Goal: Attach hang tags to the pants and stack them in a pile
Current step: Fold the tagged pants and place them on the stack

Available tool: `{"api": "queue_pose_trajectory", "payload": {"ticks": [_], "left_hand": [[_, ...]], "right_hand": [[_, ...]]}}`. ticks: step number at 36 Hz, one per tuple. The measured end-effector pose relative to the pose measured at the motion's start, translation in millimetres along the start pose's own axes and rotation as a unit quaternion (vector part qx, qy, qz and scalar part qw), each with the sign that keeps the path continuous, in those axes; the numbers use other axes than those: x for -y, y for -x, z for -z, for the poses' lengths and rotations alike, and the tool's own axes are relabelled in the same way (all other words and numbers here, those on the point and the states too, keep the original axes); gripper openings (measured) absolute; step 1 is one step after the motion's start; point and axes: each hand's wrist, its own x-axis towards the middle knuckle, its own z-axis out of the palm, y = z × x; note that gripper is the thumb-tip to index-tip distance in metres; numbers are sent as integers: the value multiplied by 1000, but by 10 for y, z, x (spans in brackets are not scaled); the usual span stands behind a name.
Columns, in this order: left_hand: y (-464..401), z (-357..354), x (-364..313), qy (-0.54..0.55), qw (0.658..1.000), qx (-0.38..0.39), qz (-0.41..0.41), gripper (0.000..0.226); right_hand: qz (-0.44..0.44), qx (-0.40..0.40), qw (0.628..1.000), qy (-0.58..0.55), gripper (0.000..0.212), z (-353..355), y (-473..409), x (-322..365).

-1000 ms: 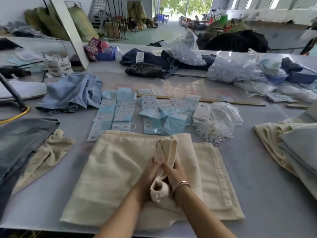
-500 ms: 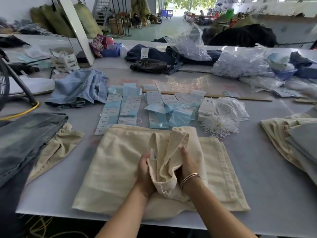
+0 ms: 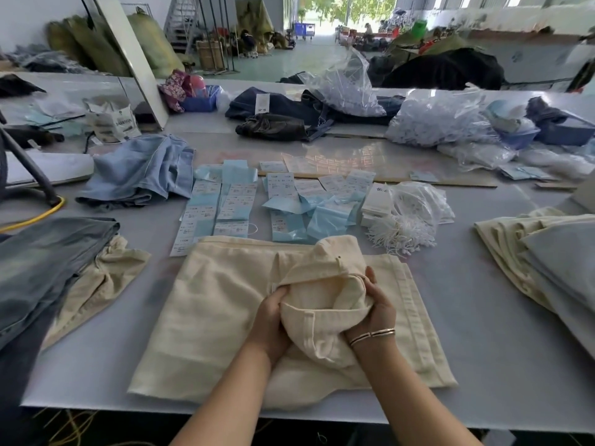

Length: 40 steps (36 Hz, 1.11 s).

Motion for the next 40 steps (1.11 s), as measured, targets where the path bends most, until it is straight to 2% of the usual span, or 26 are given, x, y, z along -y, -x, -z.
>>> {"api": "queue_pose_trajectory", "payload": {"ticks": [5, 9, 11, 13, 17, 20, 22, 24, 25, 27, 29, 30, 32, 34, 35, 38, 39, 40], "left_hand": [[29, -20, -11, 15, 1000, 7, 6, 45], [50, -39, -15, 11, 1000, 22, 10, 45], [73, -49, -17, -11, 999, 48, 3, 46], [129, -50, -30, -45, 995, 93, -14, 49], [272, 14, -119, -193, 970, 145, -33, 65], [356, 47, -148, -216, 968, 125, -37, 56], [401, 49, -135, -167, 980, 100, -37, 42], [452, 17, -112, -120, 987, 99, -31, 28], [462, 0, -97, -102, 990, 93, -25, 29], [475, -51, -73, -77, 994, 72, -19, 34], [472, -94, -46, -66, 996, 52, -13, 38], [470, -106, -40, -73, 996, 46, -15, 40], [475, -131, -66, -100, 994, 26, -26, 37], [479, -120, -87, -107, 994, 6, -27, 33], [482, -115, -89, -94, 995, -4, -21, 33], [470, -79, -63, -35, 999, -17, 21, 39], [468, -71, -58, -27, 999, -11, 26, 41], [475, -68, -65, -35, 999, -2, 28, 43]], "right_hand": [[21, 45, 999, -15, 18, 25, -3, -6], [39, 60, 997, 19, 25, 12, 5, -3], [35, 63, 993, 91, 24, -26, 29, 5], [34, 71, 972, 220, 24, -76, 64, 33], [84, 158, 882, 436, 53, -123, 187, 146], [116, 175, 785, 583, 62, -154, 305, 200], [150, 160, 696, 684, 45, -169, 365, 168], [178, 117, 631, 746, 8, -188, 424, 93], [180, 95, 606, 769, 10, -196, 452, 50], [167, 64, 568, 803, 40, -206, 482, -28], [175, 35, 532, 828, 53, -247, 490, -74], [179, 23, 518, 837, 52, -259, 490, -79], [193, 20, 487, 851, 36, -254, 456, -76], [206, 17, 491, 846, 31, -225, 393, -41], [205, 14, 521, 828, 29, -203, 358, -14], [157, -7, 701, 695, 29, -187, 317, 96], [144, -12, 739, 658, 29, -179, 312, 133], [132, -10, 750, 649, 27, -172, 318, 159]]}}
